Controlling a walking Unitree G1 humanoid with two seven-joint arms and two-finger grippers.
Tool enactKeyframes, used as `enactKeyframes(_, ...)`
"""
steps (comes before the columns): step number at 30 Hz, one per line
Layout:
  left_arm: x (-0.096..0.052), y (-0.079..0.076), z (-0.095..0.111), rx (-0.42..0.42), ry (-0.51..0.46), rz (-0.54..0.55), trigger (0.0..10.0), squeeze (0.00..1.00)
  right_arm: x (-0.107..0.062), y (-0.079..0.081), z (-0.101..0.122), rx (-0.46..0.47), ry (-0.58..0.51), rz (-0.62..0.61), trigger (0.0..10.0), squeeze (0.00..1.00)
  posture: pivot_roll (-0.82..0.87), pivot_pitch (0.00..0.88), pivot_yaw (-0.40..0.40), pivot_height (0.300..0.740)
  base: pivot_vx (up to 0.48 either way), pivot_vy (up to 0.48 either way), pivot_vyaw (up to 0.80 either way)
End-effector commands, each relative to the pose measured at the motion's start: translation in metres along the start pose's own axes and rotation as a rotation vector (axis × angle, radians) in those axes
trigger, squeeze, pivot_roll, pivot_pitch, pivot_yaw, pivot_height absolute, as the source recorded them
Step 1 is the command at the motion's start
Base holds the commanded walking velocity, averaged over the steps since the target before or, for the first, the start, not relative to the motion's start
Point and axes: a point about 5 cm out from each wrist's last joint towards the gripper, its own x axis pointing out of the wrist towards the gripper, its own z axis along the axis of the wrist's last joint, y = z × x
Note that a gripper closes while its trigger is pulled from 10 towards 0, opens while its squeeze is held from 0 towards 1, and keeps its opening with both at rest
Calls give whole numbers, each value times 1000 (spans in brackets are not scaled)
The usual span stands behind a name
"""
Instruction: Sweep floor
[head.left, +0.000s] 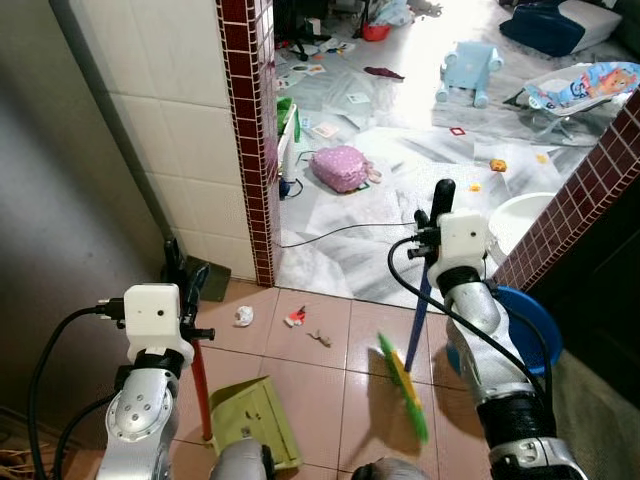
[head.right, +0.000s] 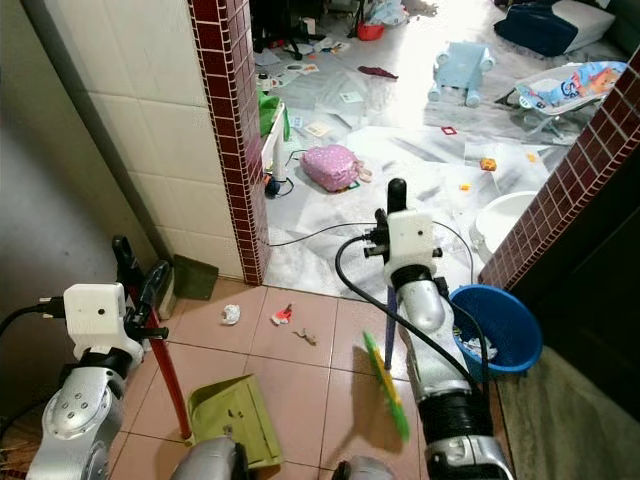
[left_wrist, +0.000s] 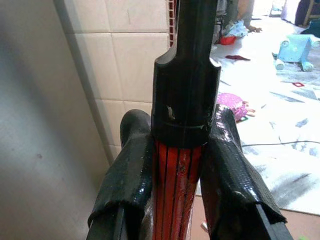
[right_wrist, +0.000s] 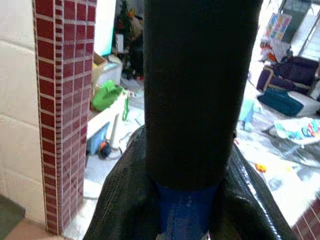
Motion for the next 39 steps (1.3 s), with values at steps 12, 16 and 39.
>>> enactKeyframes(12, 15, -4, 29, -45, -122, 18, 10000, 0, 15, 3, 24, -6, -121, 45, 10000, 0, 46, 1, -33, 740, 301, 0, 0)
enactKeyframes(16, 16, -3, 29, -46, -125, 22, 10000, 0, 15, 5, 23, -3, -125, 52, 10000, 0, 46, 1, -33, 740, 321, 0, 0)
enactKeyframes(39, 15, -7, 28, -47, -117, 28, 10000, 0, 17, 6, 22, -13, -133, 81, 10000, 0, 44, 2, -45, 740, 300, 0, 425)
